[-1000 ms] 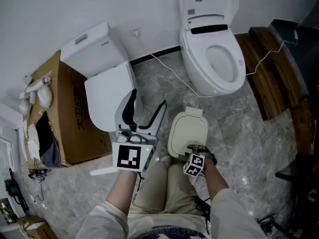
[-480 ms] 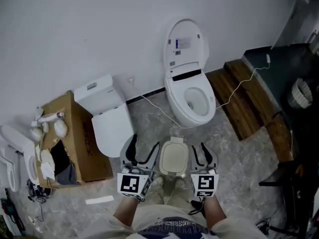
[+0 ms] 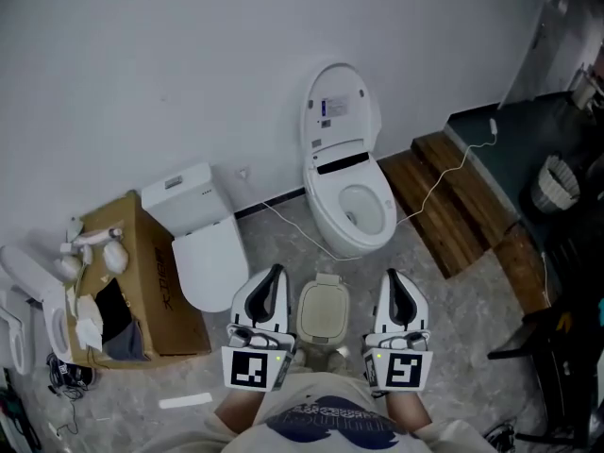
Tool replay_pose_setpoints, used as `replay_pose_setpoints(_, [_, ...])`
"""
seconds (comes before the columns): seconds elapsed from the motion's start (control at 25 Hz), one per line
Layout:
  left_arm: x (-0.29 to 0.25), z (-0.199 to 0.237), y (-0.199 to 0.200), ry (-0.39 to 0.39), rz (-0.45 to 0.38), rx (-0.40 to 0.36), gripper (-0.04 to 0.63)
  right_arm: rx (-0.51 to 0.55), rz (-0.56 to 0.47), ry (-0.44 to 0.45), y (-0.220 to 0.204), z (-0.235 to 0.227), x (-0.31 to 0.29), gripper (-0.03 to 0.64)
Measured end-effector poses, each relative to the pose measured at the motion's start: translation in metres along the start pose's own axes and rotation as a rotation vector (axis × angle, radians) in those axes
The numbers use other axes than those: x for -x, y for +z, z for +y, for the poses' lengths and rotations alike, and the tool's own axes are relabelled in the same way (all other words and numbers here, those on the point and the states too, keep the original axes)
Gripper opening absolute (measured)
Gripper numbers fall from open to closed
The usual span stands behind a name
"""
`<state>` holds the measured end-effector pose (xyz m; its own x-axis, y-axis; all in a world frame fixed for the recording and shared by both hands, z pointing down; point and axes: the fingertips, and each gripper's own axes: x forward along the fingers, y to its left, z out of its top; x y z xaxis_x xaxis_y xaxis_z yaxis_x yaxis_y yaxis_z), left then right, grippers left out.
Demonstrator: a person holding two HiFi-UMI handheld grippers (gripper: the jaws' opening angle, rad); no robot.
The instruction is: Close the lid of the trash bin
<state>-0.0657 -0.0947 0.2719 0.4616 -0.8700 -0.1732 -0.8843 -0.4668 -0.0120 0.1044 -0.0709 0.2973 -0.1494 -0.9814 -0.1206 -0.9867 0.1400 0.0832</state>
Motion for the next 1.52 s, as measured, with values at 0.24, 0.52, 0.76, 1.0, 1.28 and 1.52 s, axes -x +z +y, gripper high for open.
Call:
replay_pose_setpoints(0.24, [-0.005,-0.008,-0.007,-0.017,0.013,-0.003,-0.002,0.058,-0.039,-0.029,0.011,0.000,0.003,0.009])
replay_pose_setpoints(0.52, [-0.004,-0.012,-0.009,-0.044,0.009,0.000,-0.003,0.031,-0.050,-0.028,0.012,0.002,0.003,0.009])
replay_pose_setpoints(0.76, [-0.006,-0.014,-0.005,-0.050,0.017,-0.004,-0.003,0.019,-0.062,-0.022,0.014,0.001,0.005,0.009])
replay_pose_setpoints(1.0, [-0.006,-0.013,-0.005,-0.051,0.014,-0.002,-0.003,0.015,-0.056,-0.031,0.012,0.000,0.004,0.009])
replay_pose_setpoints(1.28, [-0.007,-0.009,-0.007,-0.037,0.010,-0.018,-0.003,0.026,-0.053,-0.062,0.013,-0.002,-0.002,0.006])
replay_pose_setpoints(1.52, [-0.009,-0.006,-0.009,-0.033,0.008,-0.018,-0.003,0.047,-0.045,-0.040,0.011,0.001,-0.004,0.006])
